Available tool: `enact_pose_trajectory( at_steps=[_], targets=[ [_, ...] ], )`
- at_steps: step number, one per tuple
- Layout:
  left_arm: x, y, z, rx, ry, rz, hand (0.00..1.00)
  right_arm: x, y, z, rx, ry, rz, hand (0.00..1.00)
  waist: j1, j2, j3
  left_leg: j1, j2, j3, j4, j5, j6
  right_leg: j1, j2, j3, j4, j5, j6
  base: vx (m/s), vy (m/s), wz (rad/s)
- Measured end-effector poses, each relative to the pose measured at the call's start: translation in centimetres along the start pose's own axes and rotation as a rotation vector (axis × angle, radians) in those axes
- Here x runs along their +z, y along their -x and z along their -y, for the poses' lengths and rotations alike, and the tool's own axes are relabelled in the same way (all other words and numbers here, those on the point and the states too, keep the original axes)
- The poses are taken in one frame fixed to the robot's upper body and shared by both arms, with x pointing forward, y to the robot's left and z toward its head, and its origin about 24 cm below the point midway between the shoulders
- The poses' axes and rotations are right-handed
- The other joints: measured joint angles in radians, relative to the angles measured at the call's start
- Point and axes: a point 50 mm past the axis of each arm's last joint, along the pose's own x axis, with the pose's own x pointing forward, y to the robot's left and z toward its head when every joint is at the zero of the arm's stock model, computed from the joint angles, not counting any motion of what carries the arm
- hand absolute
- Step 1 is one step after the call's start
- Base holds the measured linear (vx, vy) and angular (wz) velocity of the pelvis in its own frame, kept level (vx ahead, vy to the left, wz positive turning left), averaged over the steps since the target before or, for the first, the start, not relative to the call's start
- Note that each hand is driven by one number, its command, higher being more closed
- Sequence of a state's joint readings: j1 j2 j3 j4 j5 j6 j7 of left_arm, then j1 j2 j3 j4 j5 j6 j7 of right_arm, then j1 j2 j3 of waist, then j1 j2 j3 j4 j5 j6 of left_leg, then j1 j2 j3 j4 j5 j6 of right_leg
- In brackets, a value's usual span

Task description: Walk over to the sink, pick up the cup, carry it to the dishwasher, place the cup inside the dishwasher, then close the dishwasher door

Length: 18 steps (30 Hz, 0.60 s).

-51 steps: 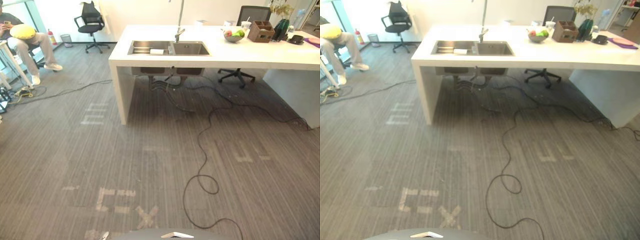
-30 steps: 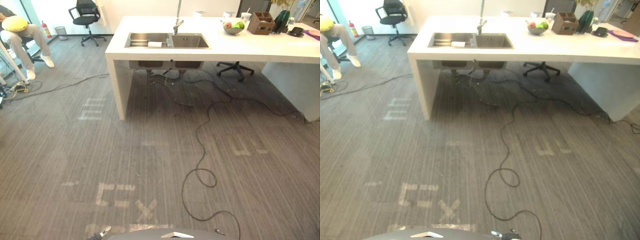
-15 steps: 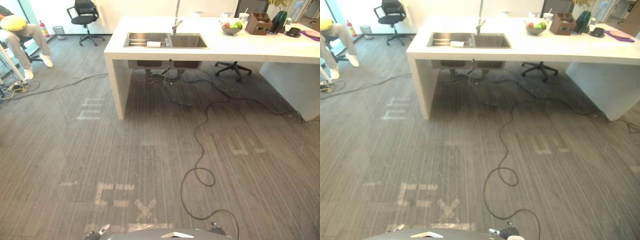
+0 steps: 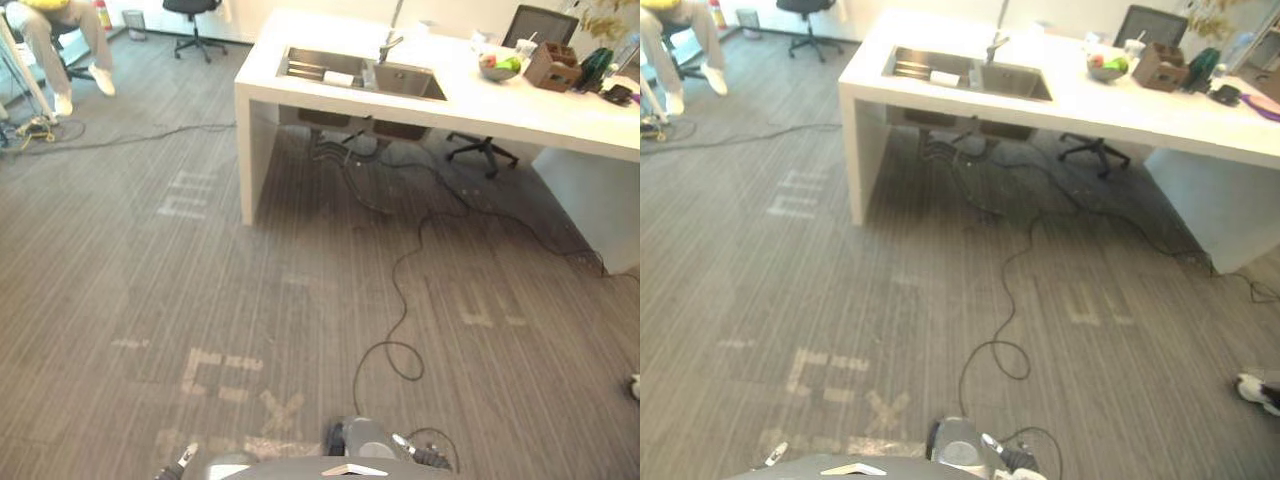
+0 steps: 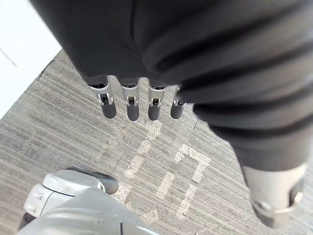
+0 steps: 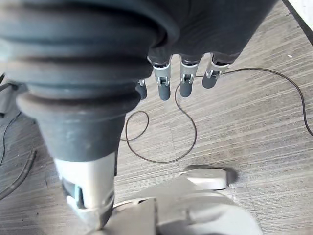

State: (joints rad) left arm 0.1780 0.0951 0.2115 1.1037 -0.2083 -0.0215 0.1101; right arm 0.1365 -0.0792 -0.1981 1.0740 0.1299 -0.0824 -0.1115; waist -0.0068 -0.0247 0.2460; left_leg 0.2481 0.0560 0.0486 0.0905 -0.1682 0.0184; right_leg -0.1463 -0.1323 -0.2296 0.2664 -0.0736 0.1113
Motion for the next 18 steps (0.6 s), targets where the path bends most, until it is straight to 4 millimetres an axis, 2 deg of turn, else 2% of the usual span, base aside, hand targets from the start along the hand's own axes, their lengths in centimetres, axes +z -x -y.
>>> enact_pose_trajectory(
  at_steps=[2, 4, 5, 6, 7, 8, 9, 10, 11, 12, 13, 14, 15, 16, 18],
  targets=[
    [0.5, 0.0, 0.1, -0.002, -0.002, 0.024, 0.00, -1.4, 0.4, 0.2, -0.005, -0.007, -0.027, 0.00, 0.002, -0.002, 0.002, 0.001, 0.014, 0.002, 0.087, -0.082, -0.025, -0.021, 0.000, 0.026, -0.027, 0.034, -0.007, 0.27, -0.190, -0.01],
    [1.4, 0.0, 0.5, -0.011, -0.012, 0.068, 0.00, -2.6, 1.0, 0.3, -0.011, -0.036, -0.051, 0.00, 0.004, -0.001, 0.000, 0.015, 0.031, -0.012, 0.199, -0.198, -0.052, -0.030, -0.016, 0.032, 0.043, 0.037, -0.053, 0.46, -0.349, 0.14],
    [1.6, 0.1, 0.5, -0.010, -0.009, 0.078, 0.00, -2.8, 1.1, 0.4, -0.012, -0.044, -0.056, 0.00, 0.005, -0.003, -0.004, 0.024, 0.034, -0.015, 0.210, -0.222, -0.063, -0.028, -0.017, 0.031, 0.062, 0.029, -0.062, 0.49, -0.355, 0.16],
    [1.6, 0.1, 0.9, -0.015, -0.020, 0.081, 0.00, -2.8, 1.0, 0.7, -0.019, -0.047, -0.057, 0.00, 0.001, 0.014, -0.013, 0.052, 0.059, -0.018, 0.203, -0.256, -0.071, -0.035, -0.007, 0.024, 0.121, 0.058, -0.071, 0.54, -0.333, 0.22],
    [0.7, 0.3, 1.7, -0.028, -0.019, 0.061, 0.00, -2.3, 0.9, 1.7, -0.037, -0.034, -0.044, 0.00, -0.006, 0.039, -0.048, 0.073, 0.096, -0.028, 0.209, -0.258, -0.070, -0.048, 0.029, -0.003, 0.174, -0.004, -0.081, 0.57, -0.313, 0.18],
    [0.6, 0.3, 1.6, -0.020, -0.012, 0.057, 0.00, -1.9, 0.8, 2.2, -0.045, -0.029, -0.033, 0.00, -0.006, 0.065, -0.067, 0.043, 0.104, -0.038, 0.292, -0.254, -0.069, -0.053, 0.043, -0.010, 0.187, -0.030, -0.093, 0.60, -0.305, 0.04],
    [0.4, 0.4, 2.1, -0.020, 0.020, 0.055, 0.00, -1.3, 0.7, 2.8, -0.058, -0.033, -0.016, 0.00, -0.007, 0.088, -0.087, -0.047, 0.120, -0.048, 0.475, -0.203, -0.048, -0.051, 0.063, -0.015, 0.202, -0.073, -0.107, 0.48, -0.259, -0.04],
    [0.2, 0.5, 2.3, -0.021, 0.038, 0.048, 0.00, -0.9, 0.6, 2.9, -0.061, -0.042, -0.005, 0.00, -0.011, 0.089, -0.088, -0.084, 0.133, -0.058, 0.553, -0.159, -0.063, -0.031, 0.072, -0.026, 0.196, -0.089, -0.112, 0.60, -0.306, 0.04],
    [0.2, 0.5, 2.5, -0.017, 0.049, 0.052, 0.00, -0.5, 0.4, 3.0, -0.064, -0.045, 0.009, 0.00, -0.016, 0.104, -0.096, -0.150, 0.153, -0.078, 0.715, -0.027, -0.086, 0.024, 0.097, -0.034, 0.170, -0.115, -0.133, 0.60, -0.254, 0.14],
    [-0.1, 0.6, 2.5, -0.014, 0.051, 0.055, 0.00, 0.1, 0.3, 3.0, -0.060, -0.036, 0.028, 0.00, -0.013, 0.111, -0.096, -0.205, 0.187, -0.067, 0.843, 0.069, -0.080, 0.084, 0.123, -0.034, 0.129, -0.127, -0.147, 0.72, -0.256, 0.07],
    [0.0, 0.7, 2.5, -0.010, 0.058, 0.076, 0.00, 0.4, 0.2, 2.9, -0.055, -0.028, 0.036, 0.00, -0.002, 0.114, -0.090, -0.290, 0.214, -0.050, 1.030, 0.047, -0.071, 0.177, 0.156, -0.031, 0.066, -0.138, -0.162, 0.60, -0.193, -0.04],
    [0.7, 0.7, 2.4, -0.007, 0.046, 0.113, 0.00, 0.7, 0.1, 2.6, -0.046, -0.024, 0.039, 0.00, 0.005, 0.102, -0.083, -0.349, 0.204, -0.046, 1.117, 0.021, -0.070, 0.245, 0.167, -0.025, 0.016, -0.141, -0.167, 0.57, -0.174, -0.19],
    [1.2, 0.7, 2.2, -0.004, 0.016, 0.142, 0.00, 1.2, -0.1, 2.1, -0.029, -0.011, 0.046, 0.00, 0.014, 0.085, -0.072, -0.395, 0.179, -0.037, 1.139, -0.005, -0.074, 0.302, 0.165, -0.018, -0.018, -0.133, -0.161, 0.54, -0.150, -0.51],
    [1.7, 0.7, 2.2, 0.002, -0.043, 0.174, 0.00, 1.6, -0.3, 1.6, -0.012, -0.006, 0.048, 0.00, 0.036, 0.070, -0.066, -0.460, 0.156, -0.001, 1.106, -0.038, -0.077, 0.355, 0.162, 0.012, -0.052, -0.132, -0.160, 0.51, -0.124, -0.80],
    [2.6, 0.7, 2.2, 0.019, -0.143, 0.229, 0.00, 3.1, -0.6, 0.4, 0.015, -0.029, 0.079, 0.00, 0.057, 0.056, -0.055, -0.536, 0.152, 0.092, 0.941, -0.077, -0.061, 0.424, 0.155, 0.056, -0.109, -0.130, -0.145, 0.51, -0.024, -0.92]
  ],
)
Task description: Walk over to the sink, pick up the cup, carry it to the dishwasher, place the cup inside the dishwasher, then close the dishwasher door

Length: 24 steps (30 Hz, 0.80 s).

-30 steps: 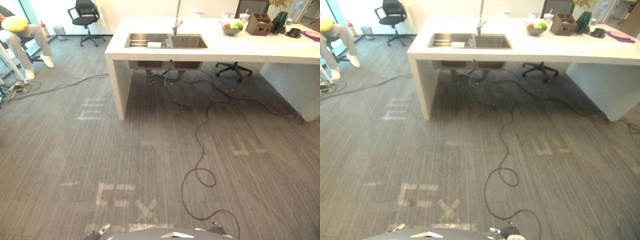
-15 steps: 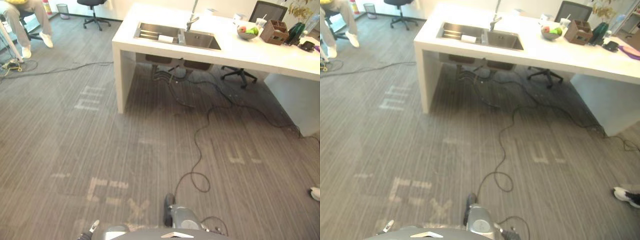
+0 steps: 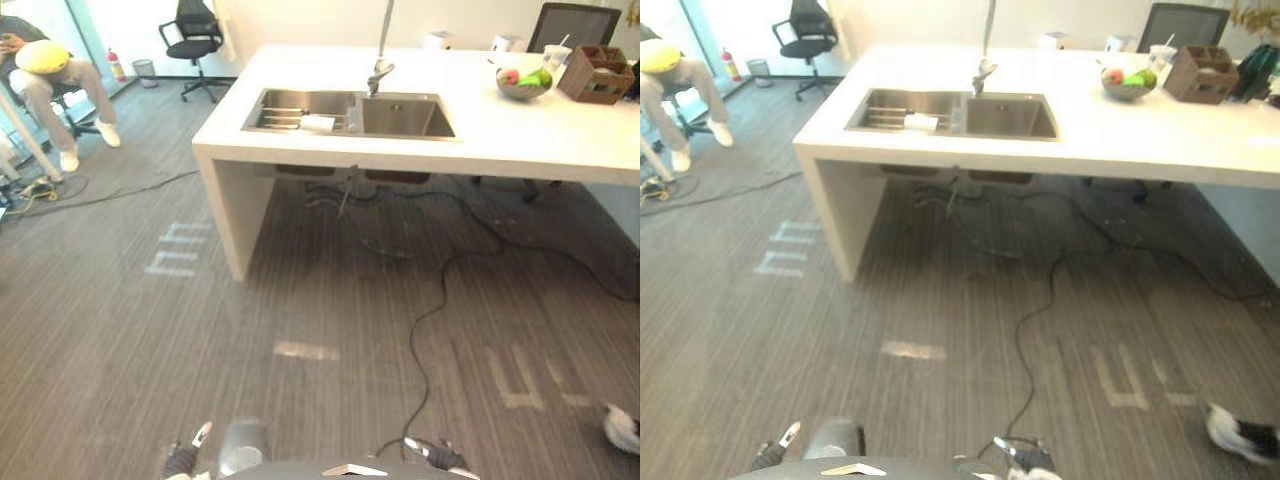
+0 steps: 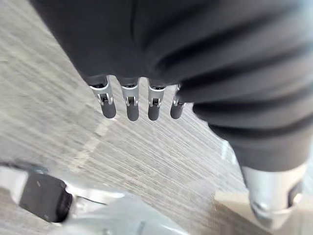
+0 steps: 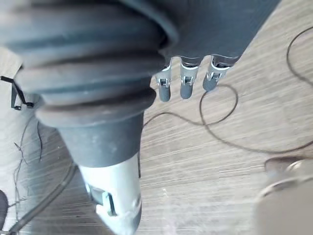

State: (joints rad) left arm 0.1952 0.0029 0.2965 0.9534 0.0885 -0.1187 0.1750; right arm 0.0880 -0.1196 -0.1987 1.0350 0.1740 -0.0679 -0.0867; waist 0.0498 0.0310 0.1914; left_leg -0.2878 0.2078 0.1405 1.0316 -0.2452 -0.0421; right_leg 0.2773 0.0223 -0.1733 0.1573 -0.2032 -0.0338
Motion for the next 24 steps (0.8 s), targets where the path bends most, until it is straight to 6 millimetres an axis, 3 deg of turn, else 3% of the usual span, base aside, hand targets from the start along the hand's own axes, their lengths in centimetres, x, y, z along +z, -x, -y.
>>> enact_pose_trajectory(
  at_steps=[1, 2, 3, 4, 5, 6, 7, 8, 10, 11, 12, 13, 14, 15, 16, 17, 18, 19, 20, 21, 22, 24],
  targets=[
    [0.6, -0.1, -0.2, 0.018, -0.061, 0.037, 0.00, 0.7, 0.0, -1.1, 0.026, -0.033, 0.025, 0.00, 0.004, -0.015, 0.013, -0.019, -0.024, 0.075, -0.210, 0.011, 0.012, 0.059, -0.021, 0.016, -0.045, -0.011, 0.017, 0.65, 0.069, -0.66],
    [0.7, -0.2, -0.2, 0.021, -0.083, 0.044, 0.00, 0.9, 0.0, -1.4, 0.036, -0.041, 0.035, 0.00, 0.003, -0.018, 0.015, -0.023, -0.045, 0.090, -0.312, 0.026, 0.012, 0.080, -0.031, 0.029, -0.059, -0.018, 0.020, 0.55, 0.107, -0.57],
    [0.8, -0.2, -0.2, 0.021, -0.106, 0.057, 0.00, 0.8, 0.0, -1.5, 0.045, -0.043, 0.035, 0.00, 0.003, -0.021, 0.015, -0.015, -0.084, 0.086, -0.503, 0.074, -0.005, 0.102, -0.048, 0.048, -0.067, -0.043, 0.026, 0.54, 0.171, -0.63],
    [0.4, 0.1, 0.3, 0.017, -0.128, 0.061, 0.00, 0.7, 0.0, -1.5, 0.051, -0.038, 0.035, 0.00, 0.009, 0.007, 0.018, 0.026, -0.108, 0.048, -0.776, 0.151, -0.051, 0.130, -0.042, 0.094, -0.075, -0.078, 0.035, 0.42, 0.177, -0.73],
    [0.0, 0.3, 0.6, 0.011, -0.137, 0.055, 0.00, 0.8, 0.0, -1.6, 0.054, -0.033, 0.039, 0.00, 0.011, 0.022, 0.027, 0.040, -0.108, 0.035, -0.784, 0.257, -0.045, 0.150, -0.033, 0.128, -0.084, -0.097, 0.031, 0.57, 0.320, -0.77],
    [0.3, 0.2, 0.5, 0.020, -0.157, 0.072, 0.00, 1.0, -0.1, -2.1, 0.072, -0.012, 0.038, 0.00, 0.007, 0.016, 0.036, 0.028, -0.117, 0.036, -0.729, 0.289, -0.019, 0.164, -0.042, 0.194, -0.083, -0.109, -0.009, 0.52, 0.357, -0.35],
    [1.3, -0.1, 0.3, 0.033, -0.181, 0.117, 0.00, 1.3, -0.2, -2.7, 0.091, 0.015, 0.050, 0.00, -0.002, 0.002, 0.035, -0.001, -0.123, 0.049, -0.687, 0.267, 0.014, 0.147, -0.050, 0.228, -0.062, -0.094, -0.021, 0.50, 0.362, -0.11],
    [2.0, -0.3, 0.3, 0.040, -0.188, 0.143, 0.00, 1.4, -0.2, -3.0, 0.098, 0.027, 0.053, 0.00, -0.004, -0.005, 0.035, -0.011, -0.130, 0.053, -0.680, 0.262, 0.022, 0.133, -0.056, 0.238, -0.048, -0.088, -0.021, 0.41, 0.289, 0.21],
    [3.3, -0.6, 0.4, 0.052, -0.205, 0.196, 0.00, 0.8, -0.1, -3.2, 0.105, 0.052, 0.030, 0.00, -0.010, -0.031, 0.029, 0.021, -0.177, 0.086, -0.740, 0.281, 0.095, 0.083, -0.095, 0.248, 0.059, -0.050, 0.017, 0.38, 0.247, 0.28],
    [3.5, -0.7, 0.4, 0.053, -0.220, 0.207, 0.00, 0.6, 0.0, -3.3, 0.106, 0.050, 0.023, 0.00, -0.011, -0.040, 0.023, 0.042, -0.194, 0.092, -0.765, 0.283, 0.105, 0.071, -0.105, 0.248, 0.099, -0.042, 0.032, 0.36, 0.190, 0.25],
    [3.7, -0.7, 0.2, 0.060, -0.246, 0.224, 0.00, 0.1, 0.0, -3.4, 0.104, 0.045, 0.001, 0.00, -0.016, -0.057, 0.012, 0.088, -0.228, 0.100, -0.810, 0.277, 0.116, 0.037, -0.129, 0.249, 0.211, -0.015, 0.081, 0.37, 0.151, 0.24],
    [4.1, -0.7, 0.1, 0.061, -0.269, 0.248, 0.00, -0.2, 0.1, -3.3, 0.101, 0.041, -0.008, 0.00, -0.021, -0.066, 0.003, 0.133, -0.252, 0.108, -0.845, 0.268, 0.128, -0.024, -0.145, 0.248, 0.371, 0.039, 0.184, 0.37, 0.139, 0.23],
    [4.4, -0.7, 0.2, 0.058, -0.282, 0.270, 0.00, -0.3, 0.1, -3.2, 0.099, 0.038, -0.008, 0.00, -0.023, -0.070, -0.001, 0.154, -0.261, 0.108, -0.859, 0.261, 0.137, -0.063, -0.153, 0.249, 0.458, 0.087, 0.262, 0.38, 0.134, 0.21],
    [5.3, -0.6, 0.5, 0.054, -0.283, 0.313, 0.00, -0.2, 0.1, -3.2, 0.096, 0.031, -0.004, 0.00, -0.028, -0.075, -0.001, 0.192, -0.270, 0.106, -0.879, 0.254, 0.146, -0.120, -0.161, 0.252, 0.592, 0.193, 0.321, 0.37, 0.130, 0.11],
    [7.5, -0.2, 1.4, 0.044, -0.278, 0.414, 0.00, 0.0, 0.1, -3.1, 0.094, 0.028, 0.004, 0.00, -0.028, -0.091, 0.007, 0.263, -0.289, 0.103, -0.902, 0.235, 0.147, -0.237, -0.211, 0.209, 0.864, 0.268, 0.317, 0.37, 0.127, 0.04],
    [8.5, 0.1, 2.0, 0.032, -0.271, 0.460, 0.00, 0.0, 0.1, -2.9, 0.090, 0.026, 0.004, 0.00, -0.029, -0.086, 0.016, 0.296, -0.300, 0.100, -0.914, 0.225, 0.147, -0.285, -0.244, 0.169, 0.958, 0.253, 0.266, 0.36, 0.115, -0.08],
    [10.3, 0.8, 3.2, 0.005, -0.249, 0.543, 0.00, 0.1, 0.1, -2.6, 0.082, 0.023, 0.012, 0.00, -0.031, -0.087, 0.015, 0.339, -0.306, 0.085, -0.930, 0.214, 0.154, -0.355, -0.278, 0.118, 1.059, 0.224, 0.178, 0.32, 0.092, -0.07],
    [13.3, 2.0, 4.4, -0.014, -0.209, 0.674, 0.00, 0.6, 0.1, -2.4, 0.079, 0.017, 0.039, 0.00, -0.045, -0.081, 0.016, 0.370, -0.302, 0.065, -0.942, 0.201, 0.152, -0.446, -0.287, 0.069, 1.104, 0.175, 0.093, 0.34, 0.087, 0.20],
    [16.8, 3.7, 5.6, -0.037, -0.149, 0.811, 0.00, 0.9, 0.1, -2.0, 0.072, 0.015, 0.060, 0.00, -0.069, -0.082, 0.015, 0.394, -0.298, 0.034, -0.950, 0.193, 0.148, -0.521, -0.288, 0.022, 1.069, 0.128, 0.057, 0.26, 0.046, 0.44],
    [18.6, 4.8, 6.3, -0.056, -0.113, 0.881, 0.00, 0.7, 0.1, -1.7, 0.063, 0.015, 0.055, 0.00, -0.082, -0.082, 0.016, 0.403, -0.296, 0.015, -0.950, 0.189, 0.146, -0.546, -0.288, 0.002, 1.021, 0.109, 0.060, 0.29, 0.012, 0.79],
    [21.8, 7.4, 7.2, -0.085, -0.050, 1.016, 0.00, -0.1, 0.4, -1.1, 0.046, 0.001, 0.036, 0.00, -0.093, -0.078, 0.018, 0.435, -0.291, -0.020, -0.950, 0.172, 0.137, -0.569, -0.275, -0.034, 0.864, 0.075, 0.073, 0.37, -0.028, 0.76],
    [25.0, 11.4, 7.9, -0.129, 0.005, 1.213, 0.00, -2.4, 1.0, -0.4, 0.024, -0.017, -0.033, 0.00, -0.093, -0.067, 0.020, 0.472, -0.275, -0.059, -0.941, 0.139, 0.123, -0.532, -0.225, -0.062, 0.525, 0.071, 0.079, 0.39, -0.074, 0.75]
  ],
)
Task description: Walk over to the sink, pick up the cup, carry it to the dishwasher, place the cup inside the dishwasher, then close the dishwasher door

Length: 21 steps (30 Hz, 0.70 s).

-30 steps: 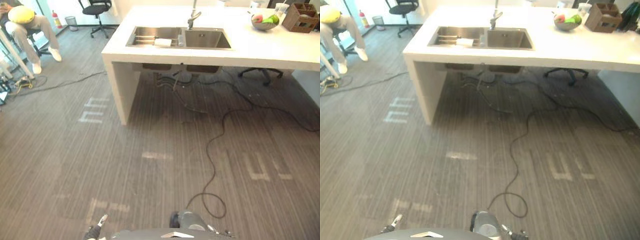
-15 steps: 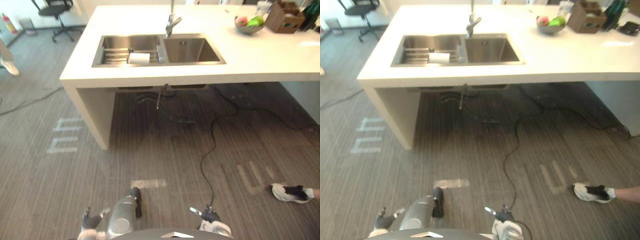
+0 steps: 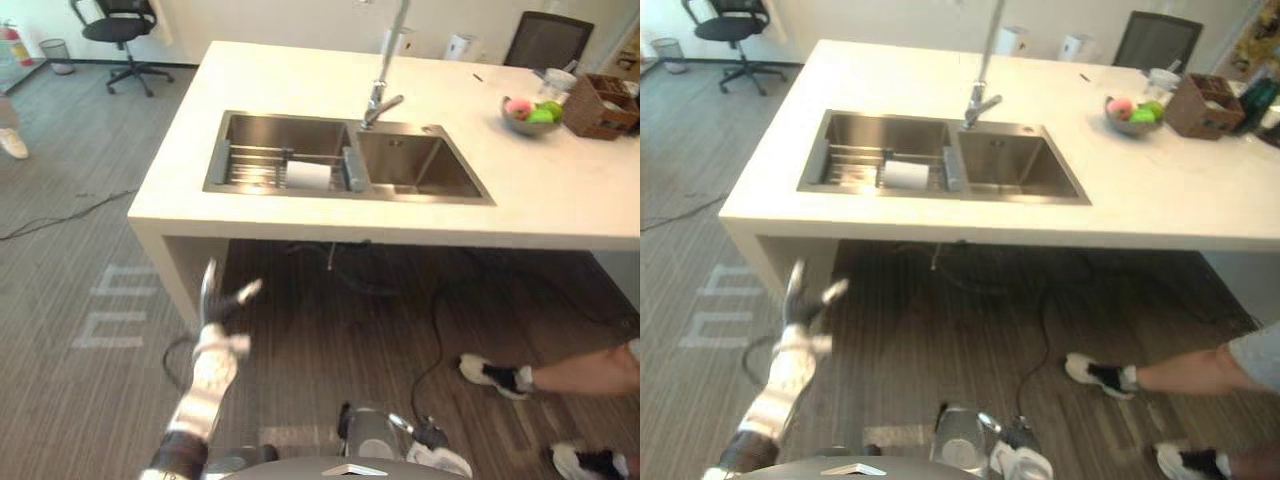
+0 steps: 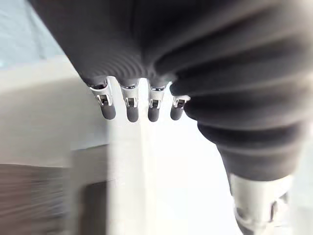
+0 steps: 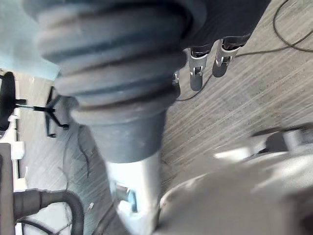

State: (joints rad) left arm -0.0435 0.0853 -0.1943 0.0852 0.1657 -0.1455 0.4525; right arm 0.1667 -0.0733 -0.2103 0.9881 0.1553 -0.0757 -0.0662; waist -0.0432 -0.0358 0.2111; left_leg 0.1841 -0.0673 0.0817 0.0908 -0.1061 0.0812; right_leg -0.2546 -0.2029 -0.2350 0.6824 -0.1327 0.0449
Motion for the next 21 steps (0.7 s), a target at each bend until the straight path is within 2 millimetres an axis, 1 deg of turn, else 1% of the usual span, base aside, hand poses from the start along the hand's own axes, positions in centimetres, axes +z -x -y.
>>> enact_pose_trajectory(
  at_steps=[1, 2, 3, 4, 5, 6, 7, 8, 9, 10, 11, 12, 13, 14, 15, 16, 17, 18, 19, 20, 21],
  targets=[
    [2.7, -0.6, 0.4, -0.017, 0.016, 0.120, 0.00, -1.4, 0.4, 0.5, -0.015, -0.013, -0.049, 0.00, 0.000, 0.008, -0.002, 0.014, 0.012, -0.028, 0.027, -0.038, -0.010, 0.046, 0.045, 0.008, -0.252, 0.033, 0.011, 0.31, -0.108, 0.64],
    [3.9, -0.7, 0.5, -0.032, 0.020, 0.175, 0.00, -1.8, 0.5, 0.6, -0.019, -0.012, -0.068, 0.00, 0.003, 0.009, -0.003, 0.019, 0.015, -0.041, 0.042, -0.058, -0.019, 0.061, 0.060, 0.017, -0.347, 0.054, 0.018, 0.41, -0.172, 0.66],
    [5.4, -0.8, 0.7, -0.076, 0.027, 0.241, 0.00, -3.2, 1.0, 0.9, -0.023, -0.004, -0.121, 0.00, 0.008, 0.009, -0.004, 0.034, 0.016, -0.061, 0.074, -0.097, -0.032, 0.079, 0.072, 0.032, -0.428, 0.098, 0.015, 0.56, -0.289, 0.52],
    [6.1, -0.5, 1.0, -0.114, 0.035, 0.268, 0.00, -4.5, 1.5, 0.9, -0.015, 0.024, -0.171, 0.00, 0.008, 0.006, -0.011, 0.049, 0.015, -0.074, 0.111, -0.149, -0.050, 0.091, 0.070, 0.032, -0.421, 0.124, -0.020, 0.59, -0.318, 0.40],
    [6.4, -0.2, 1.2, -0.130, 0.037, 0.281, 0.00, -4.9, 1.6, 1.0, -0.012, 0.028, -0.187, 0.00, 0.012, -0.001, -0.019, 0.060, 0.016, -0.077, 0.133, -0.180, -0.061, 0.099, 0.069, 0.033, -0.410, 0.167, -0.045, 0.60, -0.353, 0.08],
    [6.5, 0.5, 1.9, -0.163, 0.051, 0.278, 0.00, -4.4, 1.5, 2.0, -0.016, 0.047, -0.187, 0.00, 0.013, 0.039, -0.022, 0.081, 0.055, -0.071, 0.164, -0.232, -0.090, 0.093, 0.097, 0.021, -0.342, 0.155, -0.058, 0.48, -0.275, -0.04],
    [6.8, 1.2, 2.8, -0.221, 0.038, 0.291, 0.00, -3.8, 1.3, 2.7, -0.016, 0.072, -0.188, 0.00, 0.008, 0.078, -0.046, 0.082, 0.096, -0.048, 0.180, -0.248, -0.113, 0.088, 0.126, 0.006, -0.312, 0.092, -0.065, 0.46, -0.251, 0.03],
    [7.1, 1.5, 3.4, -0.261, 0.032, 0.304, 0.00, -3.6, 1.2, 2.7, -0.012, 0.075, -0.196, 0.00, 0.000, 0.086, -0.052, 0.075, 0.108, -0.029, 0.209, -0.243, -0.120, 0.092, 0.131, -0.003, -0.307, 0.068, -0.068, 0.45, -0.240, 0.33],
    [7.8, 2.0, 4.3, -0.318, 0.044, 0.329, 0.00, -3.5, 1.1, 2.6, 0.001, 0.074, -0.220, 0.00, -0.014, 0.089, -0.051, 0.022, 0.136, 0.008, 0.350, -0.222, -0.152, 0.127, 0.134, -0.027, -0.318, 0.049, -0.066, 0.43, -0.250, 0.53],
    [8.5, 2.3, 5.0, -0.350, 0.067, 0.346, 0.00, -3.7, 1.1, 2.7, 0.013, 0.072, -0.246, 0.00, -0.014, 0.090, -0.051, -0.067, 0.192, 0.058, 0.574, -0.190, -0.189, 0.179, 0.141, -0.048, -0.344, 0.037, -0.074, 0.40, -0.253, 0.51],
    [8.7, 2.4, 5.3, -0.361, 0.082, 0.351, 0.00, -3.8, 1.2, 2.8, 0.015, 0.074, -0.259, 0.00, -0.012, 0.092, -0.052, -0.105, 0.232, 0.096, 0.668, -0.185, -0.194, 0.211, 0.145, -0.061, -0.360, 0.031, -0.075, 0.38, -0.232, 0.42],
    [9.2, 2.6, 5.8, -0.376, 0.104, 0.361, 0.00, -4.3, 1.4, 3.0, 0.014, 0.076, -0.286, 0.00, -0.005, 0.089, -0.054, -0.140, 0.313, 0.169, 0.777, -0.180, -0.188, 0.280, 0.154, -0.082, -0.406, 0.026, -0.076, 0.34, -0.217, 0.24],
    [9.5, 2.8, 6.0, -0.392, 0.106, 0.374, 0.00, -4.8, 1.6, 3.3, 0.006, 0.074, -0.309, 0.00, 0.002, 0.081, -0.062, -0.159, 0.356, 0.208, 0.777, -0.179, -0.175, 0.314, 0.157, -0.091, -0.443, 0.025, -0.077, 0.33, -0.207, 0.20],
    [9.9, 2.9, 6.2, -0.419, 0.101, 0.396, 0.00, -5.1, 1.7, 3.6, -0.001, 0.074, -0.329, 0.00, 0.007, 0.083, -0.073, -0.172, 0.377, 0.239, 0.727, -0.177, -0.162, 0.345, 0.154, -0.094, -0.481, 0.029, -0.074, 0.29, -0.169, 0.11],
    [10.4, 3.0, 6.5, -0.448, 0.096, 0.425, 0.00, -5.3, 1.8, 4.0, -0.008, 0.076, -0.348, 0.00, 0.010, 0.086, -0.079, -0.180, 0.382, 0.254, 0.634, -0.170, -0.151, 0.365, 0.150, -0.100, -0.516, 0.037, -0.069, 0.26, -0.092, 0.06],
    [10.8, 3.1, 6.9, -0.497, 0.086, 0.451, 0.00, -5.3, 1.7, 4.3, 0.005, 0.070, -0.363, 0.00, 0.012, 0.089, -0.083, -0.181, 0.360, 0.251, 0.470, -0.153, -0.145, 0.374, 0.140, -0.100, -0.542, 0.045, -0.063, 0.29, -0.031, 0.00],
    [11.0, 3.2, 7.5, -0.555, 0.074, 0.454, 0.00, -5.3, 1.6, 4.4, 0.026, 0.070, -0.374, 0.00, 0.009, 0.092, -0.085, -0.176, 0.324, 0.226, 0.292, -0.096, -0.148, 0.370, 0.130, -0.091, -0.552, 0.051, -0.053, 0.22, 0.037, -0.07],
    [11.0, 3.3, 7.9, -0.588, 0.064, 0.451, 0.00, -5.1, 1.5, 4.5, 0.034, 0.065, -0.371, 0.00, 0.010, 0.095, -0.087, -0.173, 0.307, 0.207, 0.211, -0.053, -0.151, 0.364, 0.130, -0.082, -0.555, 0.054, -0.048, 0.22, 0.108, -0.27],
    [10.5, 3.3, 8.4, -0.647, 0.030, 0.422, 0.00, -4.9, 1.3, 4.8, 0.024, 0.046, -0.379, 0.00, 0.007, 0.107, -0.090, -0.153, 0.285, 0.180, 0.069, 0.061, -0.154, 0.354, 0.139, -0.060, -0.556, 0.056, -0.041, 0.23, 0.147, -0.45],
    [9.3, 3.2, 9.0, -0.710, -0.027, 0.371, 0.00, -4.8, 1.3, 5.0, 0.016, 0.043, -0.380, 0.00, 0.002, 0.123, -0.093, -0.124, 0.284, 0.188, -0.011, 0.142, -0.179, 0.357, 0.156, -0.040, -0.557, 0.052, -0.027, 0.24, 0.191, -0.41],
    [8.5, 3.3, 9.1, -0.739, -0.062, 0.339, 0.00, -4.6, 1.2, 4.7, 0.024, 0.041, -0.372, 0.00, -0.010, 0.128, -0.103, -0.101, 0.277, 0.193, -0.045, 0.144, -0.188, 0.358, 0.157, -0.034, -0.557, 0.052, -0.021, 0.18, 0.172, -0.26]
  ],
)
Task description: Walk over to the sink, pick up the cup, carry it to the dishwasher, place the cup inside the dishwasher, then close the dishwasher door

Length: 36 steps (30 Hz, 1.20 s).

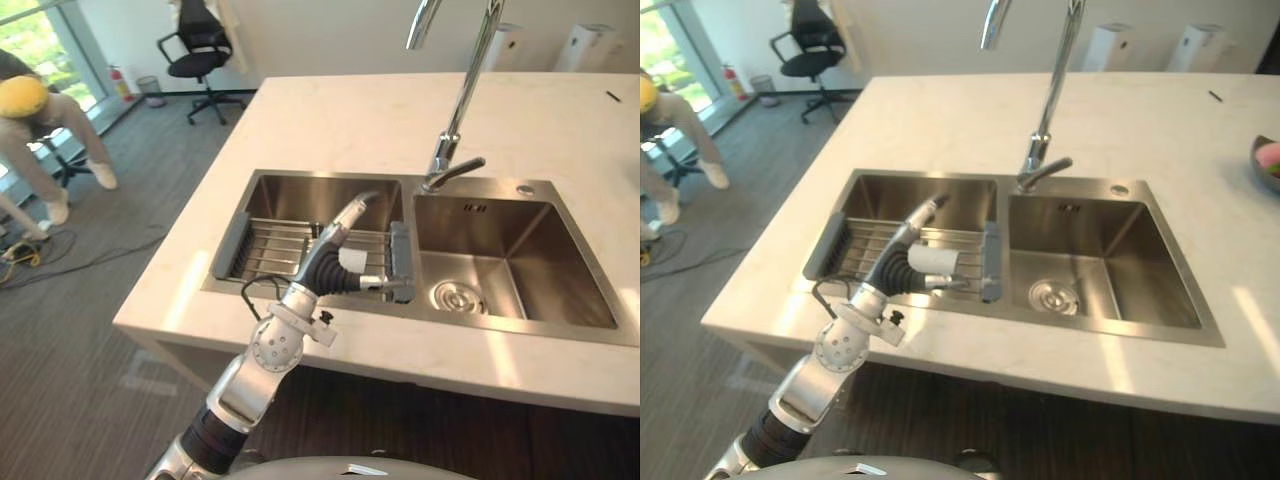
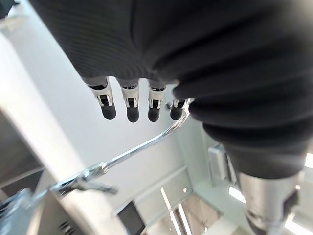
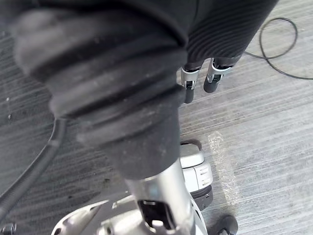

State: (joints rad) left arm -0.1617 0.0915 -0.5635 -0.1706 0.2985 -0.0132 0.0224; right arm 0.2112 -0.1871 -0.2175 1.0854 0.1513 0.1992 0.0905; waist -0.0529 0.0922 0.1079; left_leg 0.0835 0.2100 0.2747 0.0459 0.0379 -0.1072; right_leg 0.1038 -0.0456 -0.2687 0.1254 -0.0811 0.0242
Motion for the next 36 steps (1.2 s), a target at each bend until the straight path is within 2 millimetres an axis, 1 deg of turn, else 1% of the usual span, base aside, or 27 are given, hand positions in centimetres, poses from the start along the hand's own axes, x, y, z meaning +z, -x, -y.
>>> enact_pose_trajectory(
  at_steps=[1, 2, 3, 4, 5, 7, 9, 11, 13, 15, 16, 19, 21, 23, 25, 26, 29, 32, 33, 36],
  targets=[
    [-1.4, 0.4, 0.1, -0.050, -0.042, -0.072, 0.00, 0.2, -0.1, -0.6, 0.009, -0.001, 0.007, 0.00, -0.017, -0.019, 0.000, 0.024, -0.017, 0.009, -0.042, 0.008, -0.005, -0.004, -0.007, 0.010, -0.004, 0.003, 0.012, 0.09, 0.134, -0.09],
    [-2.0, 0.7, 0.1, -0.067, -0.062, -0.105, 0.00, 0.2, -0.1, -0.7, 0.010, -0.001, 0.007, 0.00, -0.020, -0.027, 0.001, 0.025, -0.023, 0.014, -0.054, 0.008, -0.005, -0.006, -0.012, 0.013, -0.009, 0.006, 0.017, 0.03, 0.111, -0.13],
    [-3.1, 1.2, -0.1, -0.099, -0.101, -0.164, 0.00, 0.1, -0.1, -1.0, 0.014, 0.007, 0.005, 0.00, -0.024, -0.039, -0.003, 0.020, -0.035, 0.023, -0.070, 0.014, 0.003, -0.021, -0.023, 0.020, -0.016, 0.015, 0.027, -0.01, 0.108, -0.11],
    [-4.3, 1.7, -0.5, -0.116, -0.150, -0.227, 0.00, 0.1, -0.1, -1.2, 0.009, 0.030, 0.004, 0.00, -0.030, -0.044, -0.004, 0.018, -0.050, 0.027, -0.089, 0.022, 0.013, -0.029, -0.034, 0.025, -0.027, 0.022, 0.035, -0.01, 0.104, -0.06],
    [-4.8, 1.9, -0.8, -0.120, -0.173, -0.252, 0.00, 0.2, -0.2, -1.2, 0.006, 0.034, 0.006, 0.00, -0.032, -0.043, -0.004, 0.019, -0.058, 0.027, -0.099, 0.026, 0.016, -0.031, -0.039, 0.026, -0.031, 0.026, 0.039, -0.02, 0.105, 0.01],
    [-6.3, 2.2, -1.6, -0.139, -0.280, -0.319, 0.00, 0.4, -0.2, -1.2, -0.009, 0.043, 0.015, 0.00, -0.038, -0.041, -0.005, 0.023, -0.080, 0.025, -0.124, 0.038, 0.026, -0.031, -0.055, 0.024, -0.042, 0.034, 0.051, -0.02, 0.092, 0.06],
    [-6.4, 2.0, -2.4, -0.146, -0.361, -0.320, 0.00, 0.4, -0.2, -1.4, -0.006, 0.054, 0.015, 0.00, -0.041, -0.042, -0.005, 0.026, -0.087, 0.025, -0.124, 0.038, 0.027, -0.030, -0.060, 0.023, -0.048, 0.037, 0.053, -0.03, 0.055, 0.03],
    [-5.9, 1.2, -3.3, -0.147, -0.452, -0.290, 0.00, 0.5, -0.2, -1.5, -0.003, 0.072, 0.015, 0.00, -0.047, -0.042, -0.005, 0.026, -0.090, 0.025, -0.130, 0.040, 0.029, -0.028, -0.061, 0.021, -0.060, 0.040, 0.052, -0.05, 0.027, 0.02],
    [-5.1, -0.3, -4.4, -0.136, -0.517, -0.257, 0.00, 0.7, -0.2, -1.5, -0.003, 0.091, 0.018, 0.00, -0.069, -0.041, -0.005, 0.032, -0.089, 0.024, -0.131, 0.042, 0.029, -0.015, -0.059, 0.014, -0.076, 0.046, 0.045, -0.02, 0.002, 0.00],
    [-4.8, -1.3, -4.8, -0.127, -0.539, -0.243, 0.00, 0.7, -0.2, -1.5, -0.004, 0.093, 0.020, 0.00, -0.081, -0.041, -0.005, 0.041, -0.089, 0.026, -0.132, 0.041, 0.029, -0.003, -0.058, 0.015, -0.084, 0.050, 0.046, -0.01, 0.001, -0.06],
    [-4.2, -2.1, -5.3, -0.116, -0.558, -0.223, 0.00, 0.9, -0.2, -1.5, -0.008, 0.097, 0.026, 0.00, -0.096, -0.038, -0.007, 0.043, -0.089, 0.030, -0.132, 0.040, 0.028, 0.000, -0.056, 0.018, -0.094, 0.057, 0.047, -0.01, 0.006, -0.08],
    [-3.1, -3.4, -6.0, -0.090, -0.583, -0.186, 0.00, 1.2, -0.2, -1.7, -0.007, 0.109, 0.034, 0.00, -0.111, -0.036, -0.008, 0.047, -0.087, 0.053, -0.132, 0.039, 0.027, 0.000, -0.052, 0.038, -0.116, 0.074, 0.045, 0.00, 0.009, -0.21],
    [-3.1, -4.0, -6.3, -0.085, -0.585, -0.189, 0.00, 1.2, -0.2, -1.7, -0.006, 0.112, 0.034, 0.00, -0.118, -0.037, -0.007, 0.058, -0.087, 0.067, -0.133, 0.034, 0.025, 0.006, -0.052, 0.049, -0.121, 0.086, 0.052, 0.01, 0.013, -0.26],
    [-3.5, -4.4, -6.3, -0.102, -0.607, -0.205, 0.00, 1.2, -0.2, -1.7, -0.006, 0.114, 0.038, 0.00, -0.122, -0.039, -0.006, 0.070, -0.088, 0.086, -0.133, 0.030, 0.025, 0.006, -0.052, 0.067, -0.125, 0.088, 0.052, 0.00, 0.020, -0.22],
    [-4.3, -4.7, -6.2, -0.134, -0.632, -0.240, 0.00, 1.1, -0.2, -1.6, -0.007, 0.114, 0.039, 0.00, -0.139, -0.041, -0.005, 0.078, -0.089, 0.094, -0.133, 0.026, 0.025, 0.013, -0.052, 0.075, -0.135, 0.090, 0.049, 0.00, 0.019, -0.13],
    [-4.5, -4.7, -6.1, -0.144, -0.638, -0.251, 0.00, 1.1, -0.2, -1.6, -0.006, 0.114, 0.041, 0.00, -0.141, -0.043, -0.004, 0.081, -0.089, 0.099, -0.133, 0.025, 0.025, 0.014, -0.052, 0.080, -0.136, 0.090, 0.048, 0.01, 0.020, -0.21],
    [-5.6, -4.5, -5.6, -0.206, -0.685, -0.293, 0.00, 1.0, -0.2, -1.5, -0.013, 0.125, 0.048, 0.00, -0.157, -0.043, -0.004, 0.098, -0.090, 0.128, -0.133, 0.016, 0.022, 0.018, -0.051, 0.107, -0.137, 0.097, 0.050, 0.02, 0.017, -0.27],
    [-6.9, -4.1, -5.2, -0.253, -0.722, -0.352, 0.00, 0.7, -0.2, -1.5, -0.014, 0.118, 0.056, 0.00, -0.180, -0.043, -0.004, 0.110, -0.090, 0.147, -0.133, 0.007, 0.021, 0.018, -0.050, 0.126, -0.138, 0.100, 0.055, 0.01, 0.014, -0.19],
    [-7.3, -3.9, -5.2, -0.257, -0.731, -0.379, 0.00, 0.6, -0.1, -1.5, -0.014, 0.117, 0.057, 0.00, -0.191, -0.042, -0.004, 0.111, -0.091, 0.152, -0.132, 0.006, 0.020, 0.016, -0.050, 0.131, -0.138, 0.100, 0.055, 0.01, 0.007, -0.14],
    [-8.1, -3.7, -5.7, -0.253, -0.776, -0.436, 0.00, 0.2, -0.1, -1.5, -0.014, 0.094, 0.056, 0.00, -0.201, -0.042, -0.003, 0.111, -0.091, 0.167, -0.132, 0.003, 0.020, 0.007, -0.049, 0.147, -0.138, 0.101, 0.054, 0.01, 0.002, -0.13]
  ],
)
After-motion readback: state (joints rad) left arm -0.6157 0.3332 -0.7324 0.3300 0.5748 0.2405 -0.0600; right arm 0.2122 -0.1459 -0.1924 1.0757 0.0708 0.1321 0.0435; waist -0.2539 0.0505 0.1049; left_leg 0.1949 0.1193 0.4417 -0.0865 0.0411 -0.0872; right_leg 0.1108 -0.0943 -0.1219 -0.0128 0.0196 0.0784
